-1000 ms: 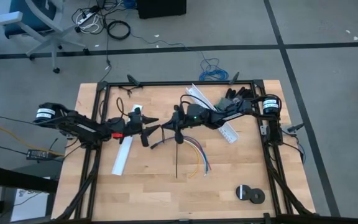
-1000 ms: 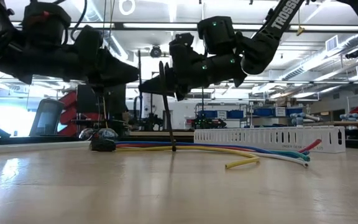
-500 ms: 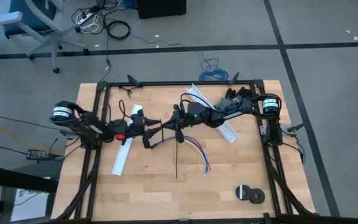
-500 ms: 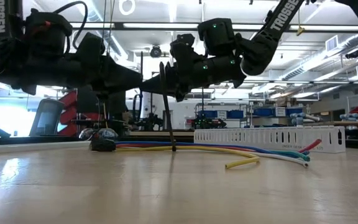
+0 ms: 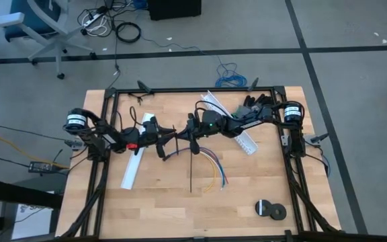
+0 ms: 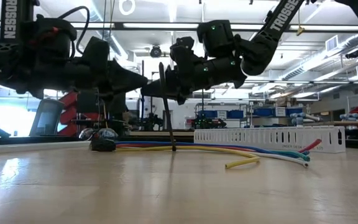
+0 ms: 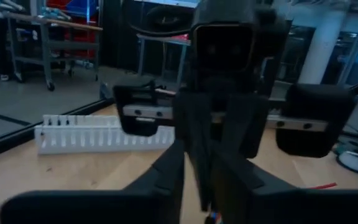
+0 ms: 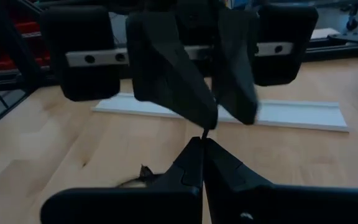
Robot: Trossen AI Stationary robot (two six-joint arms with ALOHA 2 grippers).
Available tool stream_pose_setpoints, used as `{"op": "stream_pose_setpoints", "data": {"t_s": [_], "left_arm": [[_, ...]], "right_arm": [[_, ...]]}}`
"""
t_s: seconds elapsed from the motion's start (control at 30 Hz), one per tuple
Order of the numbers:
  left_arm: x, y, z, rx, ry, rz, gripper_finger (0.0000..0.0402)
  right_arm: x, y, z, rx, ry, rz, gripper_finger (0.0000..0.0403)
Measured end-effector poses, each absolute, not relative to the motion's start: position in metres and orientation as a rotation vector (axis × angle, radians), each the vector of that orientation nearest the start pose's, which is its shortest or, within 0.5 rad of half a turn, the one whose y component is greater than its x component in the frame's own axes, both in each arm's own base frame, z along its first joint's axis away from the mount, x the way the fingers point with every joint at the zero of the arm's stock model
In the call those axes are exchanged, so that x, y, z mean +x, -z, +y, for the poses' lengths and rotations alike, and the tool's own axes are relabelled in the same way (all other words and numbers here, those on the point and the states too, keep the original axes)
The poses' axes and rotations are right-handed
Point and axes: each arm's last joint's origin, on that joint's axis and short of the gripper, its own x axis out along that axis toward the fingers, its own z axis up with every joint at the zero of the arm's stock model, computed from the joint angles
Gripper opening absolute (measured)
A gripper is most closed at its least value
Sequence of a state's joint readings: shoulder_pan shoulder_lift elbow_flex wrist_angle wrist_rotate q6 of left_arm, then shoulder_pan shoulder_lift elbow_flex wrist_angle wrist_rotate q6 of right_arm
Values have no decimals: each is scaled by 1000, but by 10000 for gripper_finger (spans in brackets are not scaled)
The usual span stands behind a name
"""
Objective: Ziptie cables
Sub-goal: Wrap the cable wires with black zip tie
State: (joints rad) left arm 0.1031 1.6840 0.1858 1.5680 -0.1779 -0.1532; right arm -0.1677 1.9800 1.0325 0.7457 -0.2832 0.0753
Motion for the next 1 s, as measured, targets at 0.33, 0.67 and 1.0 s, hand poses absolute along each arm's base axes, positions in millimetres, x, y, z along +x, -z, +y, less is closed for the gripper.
{"op": "stream_pose_setpoints", "data": {"t_s": [0.33,0.67,1.0], "left_arm": [[221,-130,32,-162,-270,-63,4],[219,-122,32,-185,-288,7,1],[177,-112,27,-353,-316,18,1]], "right_arm": [[405,-160,-61,127,-99,223,0],[403,-152,-57,127,-139,316,72],[399,-145,-46,32,-232,481,153]]}}
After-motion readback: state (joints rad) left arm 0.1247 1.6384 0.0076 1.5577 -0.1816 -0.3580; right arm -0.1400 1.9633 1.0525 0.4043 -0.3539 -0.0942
